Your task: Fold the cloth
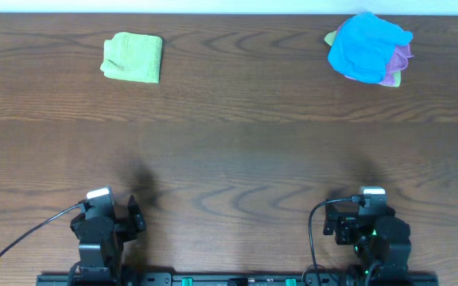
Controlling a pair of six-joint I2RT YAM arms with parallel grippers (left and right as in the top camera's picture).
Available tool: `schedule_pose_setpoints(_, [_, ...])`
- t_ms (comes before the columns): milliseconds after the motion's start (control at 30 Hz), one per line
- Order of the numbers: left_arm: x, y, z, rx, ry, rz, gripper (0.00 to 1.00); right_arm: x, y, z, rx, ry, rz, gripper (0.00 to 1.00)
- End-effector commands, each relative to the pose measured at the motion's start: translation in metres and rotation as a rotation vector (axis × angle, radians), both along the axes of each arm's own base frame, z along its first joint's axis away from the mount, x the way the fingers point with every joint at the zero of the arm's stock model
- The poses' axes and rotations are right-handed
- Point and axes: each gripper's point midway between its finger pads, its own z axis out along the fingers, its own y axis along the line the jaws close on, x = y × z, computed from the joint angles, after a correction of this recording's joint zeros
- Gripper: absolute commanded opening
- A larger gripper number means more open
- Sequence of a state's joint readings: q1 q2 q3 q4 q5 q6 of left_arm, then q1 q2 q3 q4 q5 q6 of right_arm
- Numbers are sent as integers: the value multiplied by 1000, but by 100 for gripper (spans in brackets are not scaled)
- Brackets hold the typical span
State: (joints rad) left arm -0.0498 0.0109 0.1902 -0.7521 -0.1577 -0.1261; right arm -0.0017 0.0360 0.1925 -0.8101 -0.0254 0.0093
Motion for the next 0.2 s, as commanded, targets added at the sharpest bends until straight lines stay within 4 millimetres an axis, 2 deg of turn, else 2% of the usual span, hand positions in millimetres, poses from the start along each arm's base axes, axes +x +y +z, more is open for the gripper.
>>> schedule_pose_setpoints(0, [-2, 1, -9, 13, 25, 0, 95, 0, -3, -3, -20, -3, -6, 99])
schedule_pose_setpoints(167, [-2, 1, -9, 13, 25, 0, 95, 0, -3, -3, -21, -3, -6, 99])
